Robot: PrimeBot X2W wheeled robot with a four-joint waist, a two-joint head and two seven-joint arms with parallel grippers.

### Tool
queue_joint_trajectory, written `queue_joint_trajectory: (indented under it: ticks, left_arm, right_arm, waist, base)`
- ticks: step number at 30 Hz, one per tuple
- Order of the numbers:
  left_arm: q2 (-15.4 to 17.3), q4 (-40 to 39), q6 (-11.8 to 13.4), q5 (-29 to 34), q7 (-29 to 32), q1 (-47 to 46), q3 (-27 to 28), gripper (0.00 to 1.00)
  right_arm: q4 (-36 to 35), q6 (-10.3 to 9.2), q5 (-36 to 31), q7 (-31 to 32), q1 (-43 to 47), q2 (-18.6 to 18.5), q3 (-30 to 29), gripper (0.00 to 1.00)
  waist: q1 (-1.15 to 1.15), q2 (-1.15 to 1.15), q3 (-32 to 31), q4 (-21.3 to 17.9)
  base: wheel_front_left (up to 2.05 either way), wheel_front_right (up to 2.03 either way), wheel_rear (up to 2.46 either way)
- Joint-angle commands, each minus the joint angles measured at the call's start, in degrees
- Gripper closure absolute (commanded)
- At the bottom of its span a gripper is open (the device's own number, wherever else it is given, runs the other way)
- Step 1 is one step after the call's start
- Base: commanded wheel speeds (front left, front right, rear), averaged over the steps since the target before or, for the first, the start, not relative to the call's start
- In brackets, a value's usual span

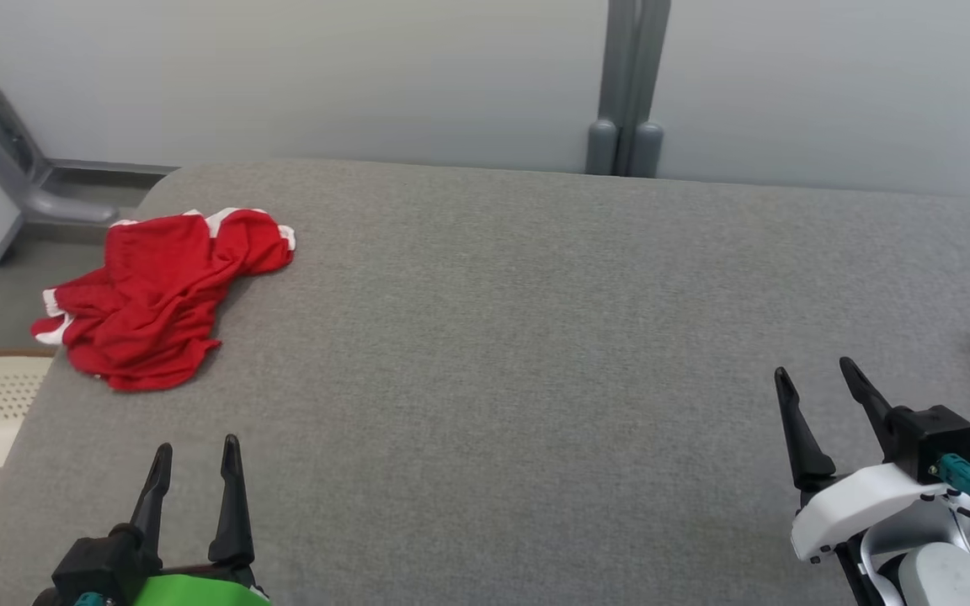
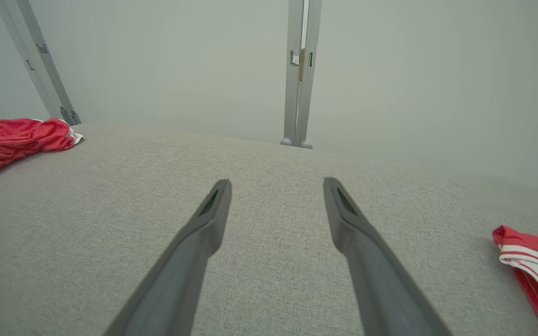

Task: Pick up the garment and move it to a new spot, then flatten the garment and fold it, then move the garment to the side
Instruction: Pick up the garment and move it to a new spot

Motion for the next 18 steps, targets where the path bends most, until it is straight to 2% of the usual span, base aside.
queue_joint_trajectory:
  ticks: [1, 11, 18]
  left_arm:
    - [0.4, -0.1, -0.1, 0.0, 0.0, 0.7, 0.2, 0.00]
    - [0.6, -0.2, -0.1, 0.3, 0.0, 1.2, 0.4, 0.00]
    - [0.7, -1.1, 0.0, -0.2, 0.0, 2.2, 2.1, 0.00]
  right_arm:
    - [0.1, -0.11, 0.2, -0.3, 0.1, 0.2, 0.3, 0.00]
    - [1.1, -0.11, 0.7, -0.7, -0.6, 0.2, 2.6, 0.00]
    - [1.8, -0.11, 1.1, -0.5, -2.1, 0.4, 4.7, 0.00]
  waist:
    - [0.00, 0.00, -0.2, 5.9]
    - [0.00, 0.00, -0.4, 15.4]
    - [0.00, 0.00, 0.0, 17.9]
  base:
    - [0.00, 0.00, 0.00]
    - [0.00, 0.00, 0.00]
    - [0.00, 0.00, 0.00]
